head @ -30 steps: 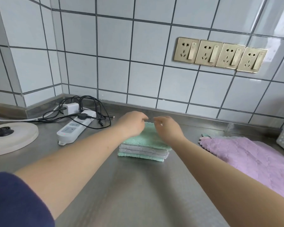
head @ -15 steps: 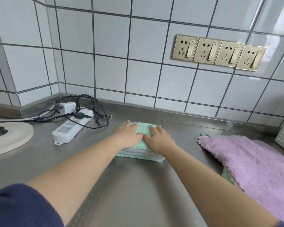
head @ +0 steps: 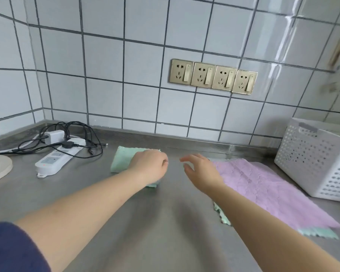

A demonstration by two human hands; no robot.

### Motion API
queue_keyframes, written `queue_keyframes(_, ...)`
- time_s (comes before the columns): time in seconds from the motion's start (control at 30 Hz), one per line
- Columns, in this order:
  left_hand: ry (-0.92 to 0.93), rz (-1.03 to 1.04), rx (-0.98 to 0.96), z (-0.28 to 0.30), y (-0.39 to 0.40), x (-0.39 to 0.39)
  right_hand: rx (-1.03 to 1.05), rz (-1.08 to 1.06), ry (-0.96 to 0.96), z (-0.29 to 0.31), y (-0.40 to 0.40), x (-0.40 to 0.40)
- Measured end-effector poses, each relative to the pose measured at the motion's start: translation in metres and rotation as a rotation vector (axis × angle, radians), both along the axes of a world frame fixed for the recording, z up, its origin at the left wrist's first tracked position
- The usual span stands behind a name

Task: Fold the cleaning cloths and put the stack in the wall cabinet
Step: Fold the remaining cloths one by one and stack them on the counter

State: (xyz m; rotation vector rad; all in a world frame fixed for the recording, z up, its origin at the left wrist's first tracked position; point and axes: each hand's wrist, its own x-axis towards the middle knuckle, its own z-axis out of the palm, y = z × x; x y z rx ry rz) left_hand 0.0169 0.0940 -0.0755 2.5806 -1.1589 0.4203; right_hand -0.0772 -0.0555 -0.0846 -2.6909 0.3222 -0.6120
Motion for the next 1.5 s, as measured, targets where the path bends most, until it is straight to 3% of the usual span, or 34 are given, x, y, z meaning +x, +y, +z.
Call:
queue_keyframes(0.3, 0.026, -0.341, 0.119, -0.006, -0.09, -0.117, 0.009, -0.216, 0.112, 0.008, -0.086, -0.137)
queue_keyframes(0.5, 0.212, -0.574, 0.22, -0.028, -0.114, -0.156, 0.014, -0.16, 0.414, -0.007, -0.103, -0.194)
queue_keyframes(0.77, 0.121, -0.482, 0.212, -0.045, -0.123, -0.172, -0.058, -0.225, 0.274, -0.036, -0.105, -0.203)
queue_keyframes(0.83, 0.089, -0.468, 0.196, -0.044, -0.124, -0.173, 0.003, -0.246, 0.246, -0.035, -0.106, -0.201)
queue_keyframes(1.03, 0.178, -0.317, 0.036, -0.04, -0.132, -0.174, 0.056, -0.291, 0.274, -0.028, -0.11, -0.191)
queue_keyframes(1.17, 0.375, -0.234, -0.125, -0.029, -0.141, -0.161, 0.012, -0.31, 0.297, -0.027, -0.113, -0.188)
queue_keyframes(1.27, 0.597, -0.258, -0.337, -0.02, -0.145, -0.15, -0.056, -0.465, 0.226, -0.022, -0.126, -0.185)
queue_keyframes(1.4, 0.375, -0.304, -0.501, 0.001, -0.136, -0.138, -0.078, -0.625, 0.258, -0.003, -0.144, -0.181)
queue_keyframes(1.5, 0.195, -0.344, -0.556, 0.023, -0.12, -0.124, -0.171, -0.651, 0.121, 0.011, -0.15, -0.182)
